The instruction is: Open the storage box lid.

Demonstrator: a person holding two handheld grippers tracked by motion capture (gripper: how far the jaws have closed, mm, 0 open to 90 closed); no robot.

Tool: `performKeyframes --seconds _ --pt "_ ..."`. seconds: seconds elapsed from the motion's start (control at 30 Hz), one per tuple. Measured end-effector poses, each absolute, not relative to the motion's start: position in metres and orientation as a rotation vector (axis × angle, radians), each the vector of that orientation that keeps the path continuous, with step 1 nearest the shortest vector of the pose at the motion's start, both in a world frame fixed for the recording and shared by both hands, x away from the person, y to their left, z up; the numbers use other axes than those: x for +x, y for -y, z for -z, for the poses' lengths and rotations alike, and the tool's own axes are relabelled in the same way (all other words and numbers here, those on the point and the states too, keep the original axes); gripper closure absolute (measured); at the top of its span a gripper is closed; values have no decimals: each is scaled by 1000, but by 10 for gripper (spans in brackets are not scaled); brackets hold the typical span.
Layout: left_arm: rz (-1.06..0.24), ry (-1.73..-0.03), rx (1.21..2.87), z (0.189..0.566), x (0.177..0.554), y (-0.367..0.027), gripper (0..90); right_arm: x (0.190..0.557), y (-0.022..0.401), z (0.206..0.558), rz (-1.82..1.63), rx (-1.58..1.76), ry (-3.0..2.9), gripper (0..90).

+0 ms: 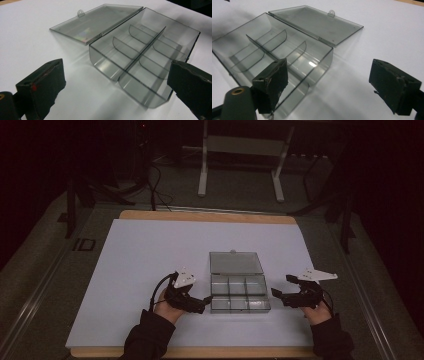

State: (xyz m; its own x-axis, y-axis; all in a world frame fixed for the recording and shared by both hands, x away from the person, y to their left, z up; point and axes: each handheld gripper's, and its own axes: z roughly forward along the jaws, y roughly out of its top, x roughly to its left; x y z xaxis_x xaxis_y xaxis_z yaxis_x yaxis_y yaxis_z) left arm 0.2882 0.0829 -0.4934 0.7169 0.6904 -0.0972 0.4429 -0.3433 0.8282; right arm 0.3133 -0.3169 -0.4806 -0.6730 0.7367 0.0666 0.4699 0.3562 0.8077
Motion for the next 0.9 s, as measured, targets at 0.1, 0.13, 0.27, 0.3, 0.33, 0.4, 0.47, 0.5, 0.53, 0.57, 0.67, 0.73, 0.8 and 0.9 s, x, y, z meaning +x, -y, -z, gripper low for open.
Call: performKeyframes --seconds 0.1,0.13,0.27,0.3,0.33,0.4,0.47,0.5,0.53,0.57,0.67,0.73,0.8,0.9 --pt "-345 -874 1990 495 284 -90 26 308 321 484 -1225 1070 -2308 154" --pt "-348 -878 1987 495 283 -91 26 306 324 486 -1218 1070 -2306 154" --pt "-351 -890 1992 499 277 -97 26 302 332 492 -1225 1081 -2294 154" --pt "-354 -891 1997 500 276 -98 26 301 333 494 -1225 1085 -2290 154" --pt "-361 -890 2003 501 275 -99 26 300 335 495 -1227 1089 -2287 154" --pt "-372 -892 2006 503 273 -101 26 298 337 497 -1222 1090 -2284 154" --pt "-396 -897 2006 506 272 -103 26 296 340 500 -1213 1090 -2287 149" --pt "-398 -903 2009 509 271 -106 26 295 341 501 -1208 1091 -2287 149" --pt "-400 -910 2009 510 271 -107 26 294 342 503 -1198 1091 -2298 148" --pt "-403 -922 2010 513 271 -109 26 294 343 504 -1195 1095 -2300 148" --pt "-397 -941 2007 517 268 -115 26 291 347 510 -1194 1107 -2288 148" --pt "-395 -951 1998 520 267 -118 26 290 350 513 -1188 1116 -2278 148" --pt "-392 -963 1994 522 265 -120 26 289 353 515 -1193 1136 -2268 147" --pt "-394 -974 1991 528 262 -124 26 287 357 518 -1195 1149 -2247 147"
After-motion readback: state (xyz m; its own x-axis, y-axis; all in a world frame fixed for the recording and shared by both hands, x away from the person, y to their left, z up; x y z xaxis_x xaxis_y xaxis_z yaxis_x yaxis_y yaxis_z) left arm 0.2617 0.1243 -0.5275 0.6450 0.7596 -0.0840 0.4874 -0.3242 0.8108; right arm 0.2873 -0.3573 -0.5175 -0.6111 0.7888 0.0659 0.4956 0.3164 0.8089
